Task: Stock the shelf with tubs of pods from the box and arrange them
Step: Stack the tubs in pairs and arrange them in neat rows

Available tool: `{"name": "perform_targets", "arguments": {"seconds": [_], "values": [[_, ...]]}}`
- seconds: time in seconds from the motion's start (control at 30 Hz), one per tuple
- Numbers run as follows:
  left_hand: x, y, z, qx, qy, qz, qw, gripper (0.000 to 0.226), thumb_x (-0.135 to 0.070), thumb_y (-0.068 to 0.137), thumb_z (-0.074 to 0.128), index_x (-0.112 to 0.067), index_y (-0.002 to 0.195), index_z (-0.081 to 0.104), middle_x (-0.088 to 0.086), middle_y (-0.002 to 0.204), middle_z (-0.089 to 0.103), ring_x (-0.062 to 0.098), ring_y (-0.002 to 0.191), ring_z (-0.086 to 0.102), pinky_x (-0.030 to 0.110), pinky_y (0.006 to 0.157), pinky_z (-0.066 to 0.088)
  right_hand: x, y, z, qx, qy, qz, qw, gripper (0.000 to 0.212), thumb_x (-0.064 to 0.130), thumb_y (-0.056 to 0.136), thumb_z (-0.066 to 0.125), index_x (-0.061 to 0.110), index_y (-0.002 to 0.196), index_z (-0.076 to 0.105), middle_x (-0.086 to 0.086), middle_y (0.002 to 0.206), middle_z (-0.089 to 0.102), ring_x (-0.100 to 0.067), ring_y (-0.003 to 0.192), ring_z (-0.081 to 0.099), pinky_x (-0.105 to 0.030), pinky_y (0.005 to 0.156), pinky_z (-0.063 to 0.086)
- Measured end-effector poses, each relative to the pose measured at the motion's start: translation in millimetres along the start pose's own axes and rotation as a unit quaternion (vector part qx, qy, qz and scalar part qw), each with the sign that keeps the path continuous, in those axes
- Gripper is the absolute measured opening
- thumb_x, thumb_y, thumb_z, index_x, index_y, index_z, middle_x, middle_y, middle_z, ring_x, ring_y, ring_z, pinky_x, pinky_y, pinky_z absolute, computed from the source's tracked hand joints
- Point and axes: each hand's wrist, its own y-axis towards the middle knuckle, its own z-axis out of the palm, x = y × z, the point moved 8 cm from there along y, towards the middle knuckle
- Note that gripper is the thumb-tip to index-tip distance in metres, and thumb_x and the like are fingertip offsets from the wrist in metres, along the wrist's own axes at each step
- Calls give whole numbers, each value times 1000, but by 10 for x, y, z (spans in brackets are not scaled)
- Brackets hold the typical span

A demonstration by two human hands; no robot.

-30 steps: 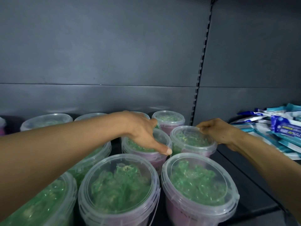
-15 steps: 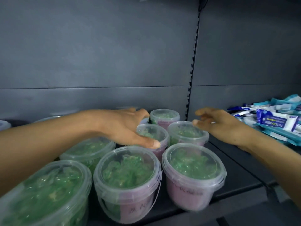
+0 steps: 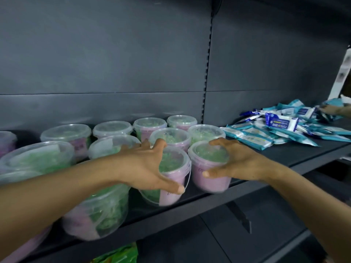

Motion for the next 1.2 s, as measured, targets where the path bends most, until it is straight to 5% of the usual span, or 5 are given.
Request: {"name": "perform_targets", "arguments": {"seconds": [0.17, 0.37, 0.7, 0.97, 1.2], "values": [[-54, -17, -59, -73, -38, -17, 996, 106, -77, 61, 59, -30, 142, 11, 2, 135, 42, 22, 120, 41, 38, 106, 32, -8, -68, -65, -61, 46, 7, 997, 92, 53, 45, 81, 35, 128, 46, 5, 124, 49, -13, 114, 48, -30, 95, 45], [-69, -170, -185, -84, -146, 22, 985, 93, -63, 58, 72, -39, 130, 19, -16, 99, 41, 9, 90, 52, 26, 70, 44, -103, -275, -559, -70, 166, -34, 983, 84, 34, 43, 85, 28, 121, 54, 11, 108, 64, -2, 99, 60, -18, 83, 48], [6, 53, -1083, -119, -206, 65, 969, 94, -62, 34, 72, -49, 117, 29, -23, 114, 51, 0, 93, 60, 19, 73, 49, -52, 571, -1205, -40, 158, -121, 979, 81, 26, 46, 82, 30, 121, 54, 7, 111, 64, -11, 105, 61, -24, 86, 49], [71, 706, -1234, -69, -228, 55, 970, 89, -36, 50, 81, -44, 122, 29, -20, 121, 47, 0, 103, 56, 16, 76, 49, -111, 1342, -1073, 79, 123, -173, 974, 83, 38, 43, 84, 48, 119, 53, 15, 133, 47, -12, 127, 41, -41, 110, 33], [186, 966, -1087, 9, -201, 55, 978, 92, -16, 58, 82, -42, 128, 29, -24, 129, 45, -1, 119, 48, 18, 90, 49, -191, 1430, -897, 192, 168, -206, 945, 80, 24, 47, 83, 32, 122, 57, 8, 128, 57, -10, 118, 54, -23, 88, 47]]}}
